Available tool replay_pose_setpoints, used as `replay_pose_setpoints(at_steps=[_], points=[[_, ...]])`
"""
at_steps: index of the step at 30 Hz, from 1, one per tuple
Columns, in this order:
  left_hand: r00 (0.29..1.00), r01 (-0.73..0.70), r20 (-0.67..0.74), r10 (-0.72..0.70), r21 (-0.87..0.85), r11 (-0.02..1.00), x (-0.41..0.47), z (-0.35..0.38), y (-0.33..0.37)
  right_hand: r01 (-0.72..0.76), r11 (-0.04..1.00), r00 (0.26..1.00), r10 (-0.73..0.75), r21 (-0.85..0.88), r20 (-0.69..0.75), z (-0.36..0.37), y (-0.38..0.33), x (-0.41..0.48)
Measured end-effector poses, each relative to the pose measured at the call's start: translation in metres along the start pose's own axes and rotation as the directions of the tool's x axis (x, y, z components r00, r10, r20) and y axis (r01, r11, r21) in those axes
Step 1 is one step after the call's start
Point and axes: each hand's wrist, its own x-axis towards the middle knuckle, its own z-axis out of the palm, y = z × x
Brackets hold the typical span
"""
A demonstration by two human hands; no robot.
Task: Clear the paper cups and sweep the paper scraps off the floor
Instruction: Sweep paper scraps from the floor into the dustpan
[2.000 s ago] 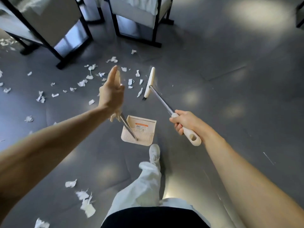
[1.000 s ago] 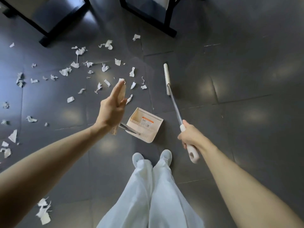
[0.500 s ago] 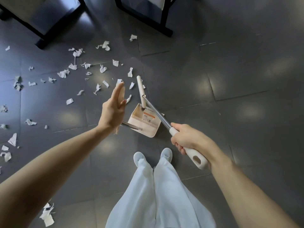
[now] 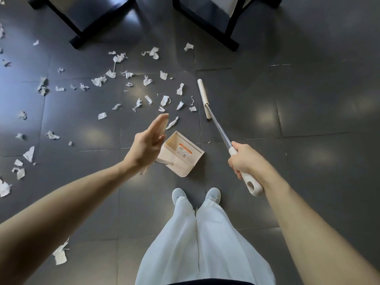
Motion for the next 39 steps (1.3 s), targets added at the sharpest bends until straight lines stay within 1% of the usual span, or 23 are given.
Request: replay_pose_setpoints(at_steps=[2,5,6,7,9,10,13,16,18,20,22,25,27,28,29,32,35,39], points=[[1.000,-0.003,0.028,0.003,-0.010,1.000,0.000,0.004,0.004,-0.021,0.995,1.000,0.020,-0.093,-0.014,0.005,0.006,-0.001],[0.993,-0.020,0.117,0.022,-0.012,1.000,-0.001,0.014,0.006,-0.083,0.989,0.997,0.082,-0.121,-0.017,0.016,0.024,-0.006],[0.990,-0.023,0.140,0.026,-0.019,1.000,-0.002,0.017,0.006,-0.106,0.991,0.994,0.106,-0.083,0.000,0.021,0.032,-0.007],[0.987,-0.024,0.158,0.028,-0.026,0.999,-0.002,0.020,0.006,-0.139,0.990,0.990,0.139,0.003,0.024,0.025,0.040,-0.007],[0.980,-0.049,0.192,0.051,-0.016,0.999,-0.004,0.026,0.008,-0.224,0.954,0.973,0.209,0.201,0.093,0.032,0.054,-0.008],[0.975,-0.072,0.212,0.070,0.003,0.997,-0.004,0.030,0.010,-0.264,0.928,0.963,0.237,0.263,0.130,0.035,0.060,-0.010],[0.967,-0.129,0.229,0.112,0.060,0.990,-0.004,0.043,0.021,-0.350,0.874,0.932,0.286,0.338,0.224,0.039,0.080,-0.019],[0.974,-0.108,0.212,0.084,0.104,0.989,-0.007,0.052,0.030,-0.410,0.821,0.907,0.319,0.397,0.276,0.038,0.096,-0.023],[0.981,-0.101,0.180,0.076,0.135,0.986,-0.010,0.054,0.032,-0.417,0.816,0.903,0.325,0.400,0.280,0.037,0.102,-0.022],[0.986,-0.086,0.152,0.061,0.164,0.983,-0.014,0.055,0.031,-0.416,0.834,0.904,0.337,0.363,0.262,0.036,0.110,-0.019],[0.991,-0.071,0.121,0.049,0.182,0.981,-0.022,0.057,0.029,-0.410,0.869,0.906,0.354,0.276,0.233,0.035,0.120,-0.021],[0.997,-0.072,0.037,0.067,0.181,0.981,-0.033,0.061,0.028,-0.356,0.929,0.927,0.338,0.097,0.165,0.031,0.131,-0.026],[0.999,-0.054,0.006,0.054,0.178,0.982,-0.033,0.062,0.031,-0.271,0.957,0.951,0.283,-0.100,0.127,0.028,0.133,-0.032],[0.999,-0.044,0.003,0.045,0.181,0.983,-0.031,0.063,0.033,-0.227,0.952,0.960,0.254,-0.206,0.117,0.028,0.133,-0.035],[0.999,-0.040,0.004,0.039,0.183,0.982,-0.030,0.065,0.034,-0.200,0.941,0.964,0.238,-0.272,0.115,0.029,0.134,-0.038],[0.999,-0.043,0.009,0.042,0.182,0.982,-0.030,0.067,0.034,-0.136,0.908,0.964,0.214,-0.396,0.160,0.037,0.133,-0.054],[1.000,-0.020,0.005,0.019,0.176,0.984,-0.035,0.067,0.029,-0.089,0.891,0.958,0.199,-0.445,0.206,0.036,0.135,-0.069],[0.999,0.030,-0.035,-0.026,0.123,0.992,-0.044,0.059,0.022,-0.099,0.932,0.962,0.178,-0.348,0.205,0.020,0.136,-0.075]])
